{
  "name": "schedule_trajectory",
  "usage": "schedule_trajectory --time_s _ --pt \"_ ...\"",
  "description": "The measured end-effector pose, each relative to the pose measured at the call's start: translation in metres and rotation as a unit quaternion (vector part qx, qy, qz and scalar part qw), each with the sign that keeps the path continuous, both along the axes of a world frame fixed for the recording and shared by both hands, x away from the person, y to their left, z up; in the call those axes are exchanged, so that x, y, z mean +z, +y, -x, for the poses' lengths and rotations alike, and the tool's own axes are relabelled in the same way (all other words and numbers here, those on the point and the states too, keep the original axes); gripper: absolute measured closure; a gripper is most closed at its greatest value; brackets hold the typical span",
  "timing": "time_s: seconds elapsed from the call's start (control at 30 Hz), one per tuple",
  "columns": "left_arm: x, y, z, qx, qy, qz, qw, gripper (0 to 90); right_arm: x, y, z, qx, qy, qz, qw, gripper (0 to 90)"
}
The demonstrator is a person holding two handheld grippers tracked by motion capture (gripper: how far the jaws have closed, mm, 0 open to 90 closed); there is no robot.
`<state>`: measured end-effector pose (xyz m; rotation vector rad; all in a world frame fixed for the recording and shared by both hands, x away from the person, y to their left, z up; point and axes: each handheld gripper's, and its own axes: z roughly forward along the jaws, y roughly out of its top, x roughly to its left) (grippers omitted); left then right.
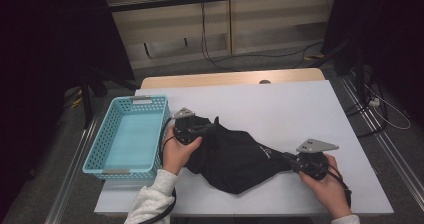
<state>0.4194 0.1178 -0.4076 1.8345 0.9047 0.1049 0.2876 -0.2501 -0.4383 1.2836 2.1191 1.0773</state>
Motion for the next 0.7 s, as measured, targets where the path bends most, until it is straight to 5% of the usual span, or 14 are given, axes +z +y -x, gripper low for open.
schedule_trajectory --time_s 0.13,0.2,0.47,0.6,0.7 --pt "0.002 0.003 -0.001 0.006 -0.010 0.008 0.9999 87.3 0.008 -0.009 0.002 -0.016 -0.037 -0.001 0.9992 86.3" --pt "0.003 0.004 -0.002 0.008 -0.011 0.012 0.9998 87.3 0.011 -0.007 0.003 -0.020 -0.058 0.024 0.9978 86.2" --pt "-0.008 0.001 -0.004 0.009 -0.005 -0.002 0.9999 87.0 0.003 -0.007 -0.002 -0.043 -0.057 0.045 0.9964 85.8" --pt "0.007 0.009 -0.003 0.025 -0.028 0.017 0.9992 87.7 0.016 -0.011 -0.001 -0.063 -0.089 0.047 0.9929 86.4" --pt "0.012 0.014 -0.002 0.027 -0.024 0.022 0.9991 87.7 0.018 -0.020 -0.007 -0.078 -0.096 0.038 0.9916 85.7"
